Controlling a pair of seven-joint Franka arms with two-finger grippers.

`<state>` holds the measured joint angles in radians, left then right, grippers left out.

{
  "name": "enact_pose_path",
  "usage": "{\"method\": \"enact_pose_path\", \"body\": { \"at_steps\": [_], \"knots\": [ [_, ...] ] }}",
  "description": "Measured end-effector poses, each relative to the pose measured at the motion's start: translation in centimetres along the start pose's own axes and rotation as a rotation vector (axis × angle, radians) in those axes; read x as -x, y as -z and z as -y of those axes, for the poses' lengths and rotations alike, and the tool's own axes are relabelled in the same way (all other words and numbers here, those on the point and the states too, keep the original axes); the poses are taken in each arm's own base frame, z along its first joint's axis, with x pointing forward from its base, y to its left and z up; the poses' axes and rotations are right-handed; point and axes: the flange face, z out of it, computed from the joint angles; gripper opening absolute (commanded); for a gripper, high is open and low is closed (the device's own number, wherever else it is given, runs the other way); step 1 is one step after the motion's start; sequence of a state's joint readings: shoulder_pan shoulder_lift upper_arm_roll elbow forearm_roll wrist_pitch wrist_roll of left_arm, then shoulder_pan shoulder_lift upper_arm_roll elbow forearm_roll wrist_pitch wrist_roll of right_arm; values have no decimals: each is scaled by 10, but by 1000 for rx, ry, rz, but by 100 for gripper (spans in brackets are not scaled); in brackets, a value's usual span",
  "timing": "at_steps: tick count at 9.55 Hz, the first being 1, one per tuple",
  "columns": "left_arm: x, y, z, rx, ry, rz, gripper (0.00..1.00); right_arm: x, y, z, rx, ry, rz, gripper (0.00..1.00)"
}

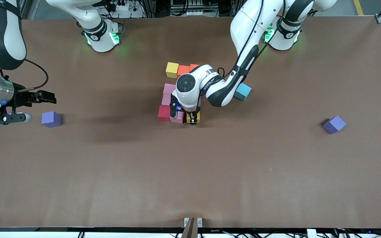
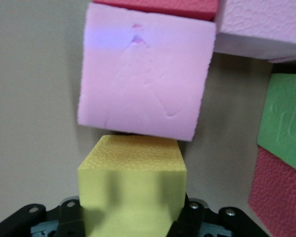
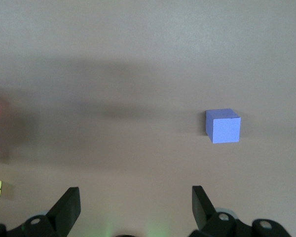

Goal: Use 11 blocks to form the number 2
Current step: 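Lower the yellow cube onto the table and open the left gripper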

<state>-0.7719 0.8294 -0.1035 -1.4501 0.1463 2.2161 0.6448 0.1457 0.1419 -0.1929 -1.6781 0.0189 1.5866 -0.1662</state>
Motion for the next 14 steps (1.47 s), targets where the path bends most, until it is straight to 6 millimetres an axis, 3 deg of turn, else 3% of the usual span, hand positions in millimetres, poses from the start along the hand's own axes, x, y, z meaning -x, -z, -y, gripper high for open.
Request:
{"method": "enact_pose_path", "body": {
  "at_steps": [12,13,14],
  "knots": [
    [-8,-2,-6,-10,-2,-13,0,0,0,0,1,-1,1,100],
    [-8,-2,-6,-10,-2,-14,12,0,0,0,1,-1,0,100],
    [-8,-2,-6,-11,-2,-15,99,0,0,0,1,-1,0,100]
  ]
}}
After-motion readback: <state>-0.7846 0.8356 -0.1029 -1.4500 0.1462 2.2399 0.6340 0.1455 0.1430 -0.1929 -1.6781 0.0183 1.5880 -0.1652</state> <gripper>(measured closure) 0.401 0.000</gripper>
